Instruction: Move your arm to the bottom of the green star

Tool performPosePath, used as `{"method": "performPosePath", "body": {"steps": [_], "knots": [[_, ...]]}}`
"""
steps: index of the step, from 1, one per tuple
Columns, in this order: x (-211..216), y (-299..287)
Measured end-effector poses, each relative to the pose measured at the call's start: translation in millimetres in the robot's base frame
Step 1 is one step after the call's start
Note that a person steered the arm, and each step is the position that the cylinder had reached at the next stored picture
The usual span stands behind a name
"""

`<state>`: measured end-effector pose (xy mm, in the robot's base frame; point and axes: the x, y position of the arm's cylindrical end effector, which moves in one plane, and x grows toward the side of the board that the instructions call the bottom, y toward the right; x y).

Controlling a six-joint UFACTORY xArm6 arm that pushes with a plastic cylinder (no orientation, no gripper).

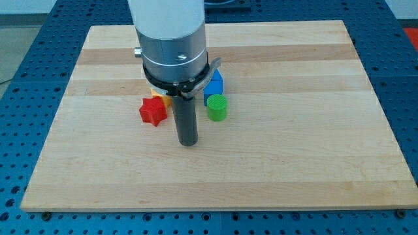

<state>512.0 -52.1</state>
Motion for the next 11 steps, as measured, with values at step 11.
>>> {"method": "performPosePath", "body": {"steps": [11], "knots": [[19,61]]}}
